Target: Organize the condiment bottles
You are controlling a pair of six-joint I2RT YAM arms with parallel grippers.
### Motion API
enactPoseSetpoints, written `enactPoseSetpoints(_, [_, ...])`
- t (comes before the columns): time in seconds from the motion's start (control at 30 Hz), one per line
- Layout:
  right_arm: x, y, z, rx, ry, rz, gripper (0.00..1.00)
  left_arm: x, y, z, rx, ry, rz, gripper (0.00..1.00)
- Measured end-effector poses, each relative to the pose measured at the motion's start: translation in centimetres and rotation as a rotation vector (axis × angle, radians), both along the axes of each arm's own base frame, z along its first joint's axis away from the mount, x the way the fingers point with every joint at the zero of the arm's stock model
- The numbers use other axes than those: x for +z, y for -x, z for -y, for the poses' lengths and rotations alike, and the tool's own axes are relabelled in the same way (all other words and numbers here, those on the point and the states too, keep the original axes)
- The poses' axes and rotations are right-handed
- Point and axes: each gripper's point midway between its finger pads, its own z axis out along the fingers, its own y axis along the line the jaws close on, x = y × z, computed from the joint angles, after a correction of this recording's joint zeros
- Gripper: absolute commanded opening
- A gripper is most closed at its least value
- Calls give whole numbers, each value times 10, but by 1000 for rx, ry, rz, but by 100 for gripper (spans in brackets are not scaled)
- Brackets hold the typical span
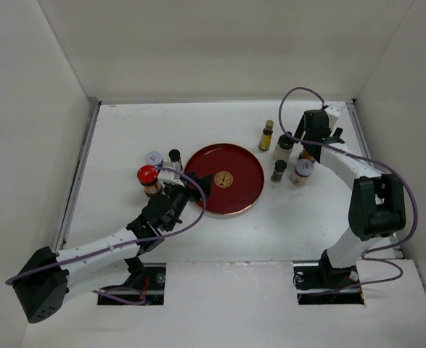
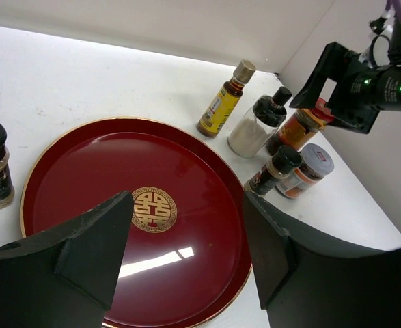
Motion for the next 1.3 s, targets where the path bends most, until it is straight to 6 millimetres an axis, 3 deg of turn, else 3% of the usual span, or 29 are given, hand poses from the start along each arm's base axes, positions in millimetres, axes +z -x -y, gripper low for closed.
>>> enactPoseSetpoints(0.17, [-21,-1,0,-3,-17,-42,88,-2,-2,-1,6,-3,-3,63])
enactPoseSetpoints(0.4, [-26,-2,7,-28,-36,-38,50,-3,-2,0,6,-5,-5,63])
enactPoseSetpoints(0.63, [-16,15,13,-42,-25,-25,47,-3,-2,0,2,-4,-5,63])
enactPoseSetpoints(0.73, [9,19,16,-44,-4,22,47,-3,-2,0,3,-3,-5,63])
enactPoseSetpoints(0.93, [98,38,5,-13,72,208,47,-6,-3,1,1,-10,-11,63])
enactPoseSetpoints(1.03, [145,45,-24,55,97,301,47,-7,-3,1,1,-10,-11,63])
enactPoseSetpoints(1.13, [179,50,-67,158,91,371,46,-8,-4,-1,7,-10,-12,63])
enactPoseSetpoints(1.2, [190,53,-98,233,75,396,46,-10,-5,-3,12,-13,-14,63])
enactPoseSetpoints(1.3, [191,55,-141,336,60,397,46,-11,-5,-4,16,-13,-14,63])
